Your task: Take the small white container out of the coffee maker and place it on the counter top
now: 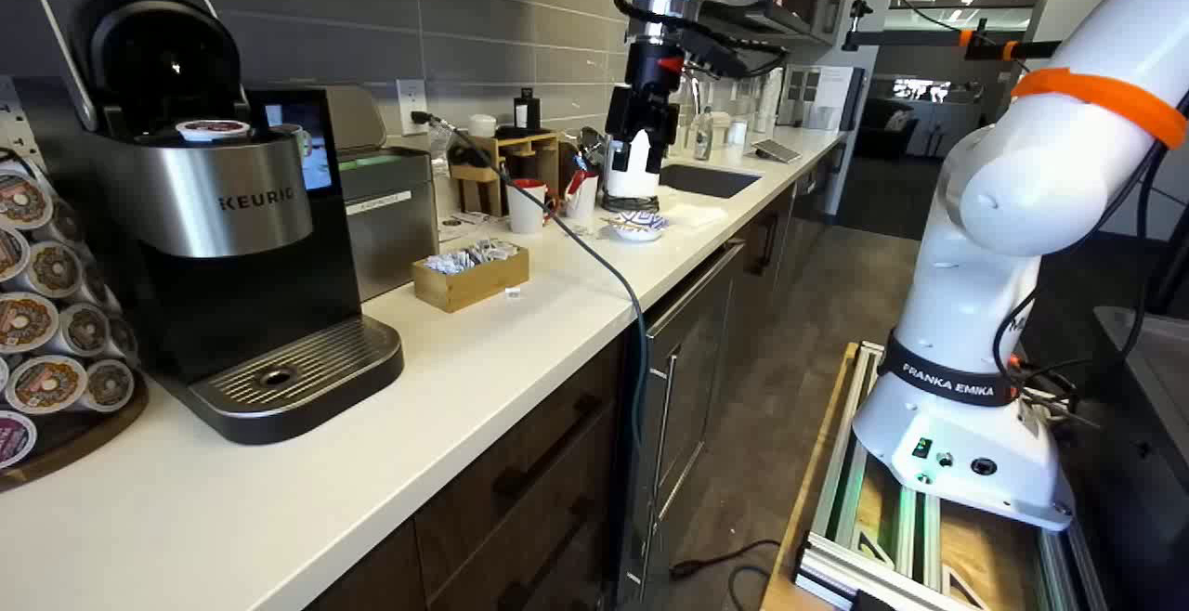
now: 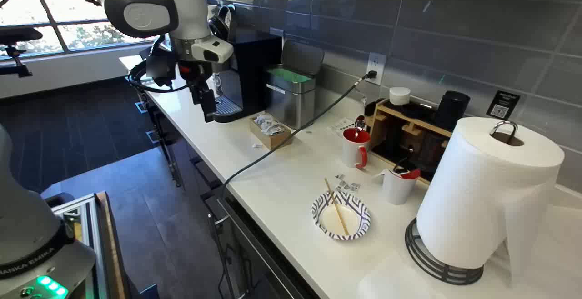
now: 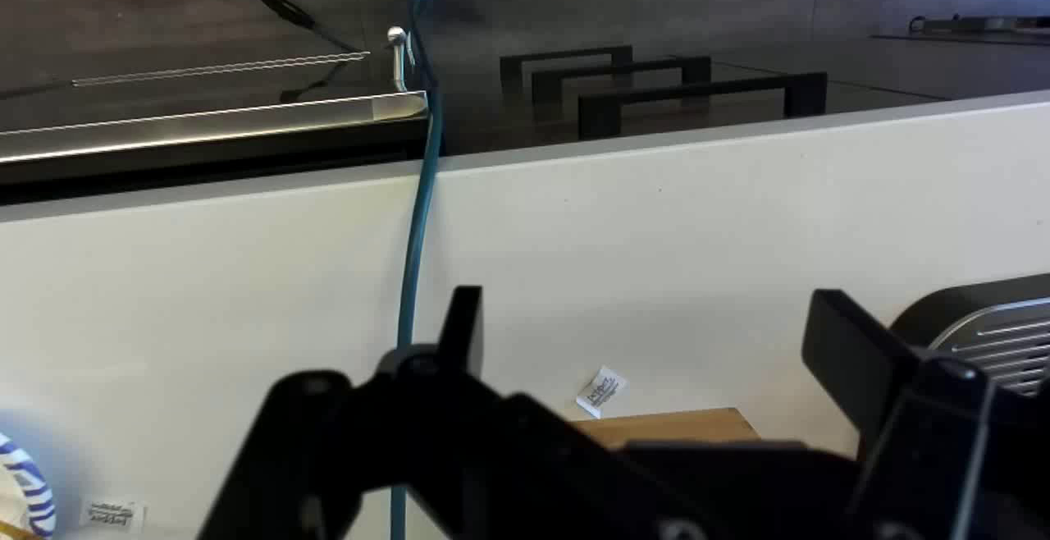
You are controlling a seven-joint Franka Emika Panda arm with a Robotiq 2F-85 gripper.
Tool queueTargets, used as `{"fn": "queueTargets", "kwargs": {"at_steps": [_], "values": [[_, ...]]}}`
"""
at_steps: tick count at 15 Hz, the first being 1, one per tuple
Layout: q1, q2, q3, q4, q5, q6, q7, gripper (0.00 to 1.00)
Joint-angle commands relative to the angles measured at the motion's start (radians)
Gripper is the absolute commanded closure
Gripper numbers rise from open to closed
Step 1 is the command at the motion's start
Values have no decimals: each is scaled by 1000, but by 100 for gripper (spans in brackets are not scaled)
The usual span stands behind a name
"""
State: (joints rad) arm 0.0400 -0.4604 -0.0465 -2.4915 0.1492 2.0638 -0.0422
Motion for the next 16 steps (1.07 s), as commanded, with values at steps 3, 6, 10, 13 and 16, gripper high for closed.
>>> {"fn": "queueTargets", "kwargs": {"at_steps": [3,6,10,13,16], "values": [[-9,0,8,2,3,-3,-3,0],[-9,0,8,2,3,-3,-3,0],[-9,0,8,2,3,-3,-3,0],[-9,0,8,2,3,-3,-3,0],[-10,-39,9,-23,10,0,7,0]]}}
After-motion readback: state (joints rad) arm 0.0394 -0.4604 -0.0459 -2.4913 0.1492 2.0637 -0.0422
